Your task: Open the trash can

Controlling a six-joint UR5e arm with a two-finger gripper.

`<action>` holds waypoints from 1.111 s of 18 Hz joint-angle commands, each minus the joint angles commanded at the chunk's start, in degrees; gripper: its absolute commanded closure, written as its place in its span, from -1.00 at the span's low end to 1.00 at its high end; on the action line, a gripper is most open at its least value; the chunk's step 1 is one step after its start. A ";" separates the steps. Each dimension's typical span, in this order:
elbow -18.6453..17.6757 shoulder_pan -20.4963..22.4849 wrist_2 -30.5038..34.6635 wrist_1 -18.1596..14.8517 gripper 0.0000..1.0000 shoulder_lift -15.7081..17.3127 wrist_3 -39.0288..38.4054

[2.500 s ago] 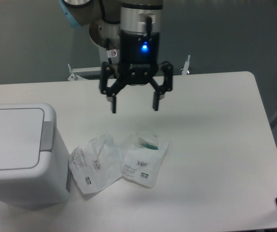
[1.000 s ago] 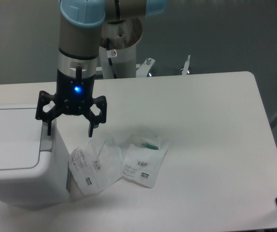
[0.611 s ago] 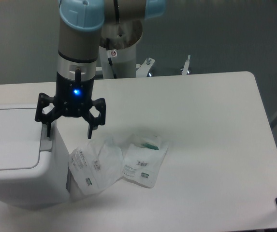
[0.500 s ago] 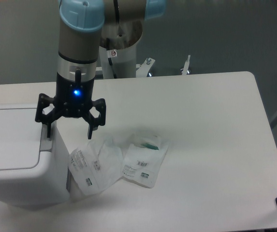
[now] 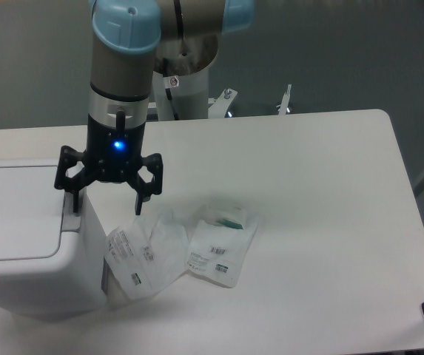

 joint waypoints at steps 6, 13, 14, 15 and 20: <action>-0.09 0.00 0.61 0.00 -1.00 -0.09 0.00; 1.31 0.26 0.44 -0.18 -1.00 1.05 0.44; 1.84 0.44 0.44 -0.09 -1.00 1.40 0.70; 2.45 0.53 0.53 0.09 -1.00 1.67 1.05; 3.34 5.18 2.80 -0.44 -1.00 2.89 3.16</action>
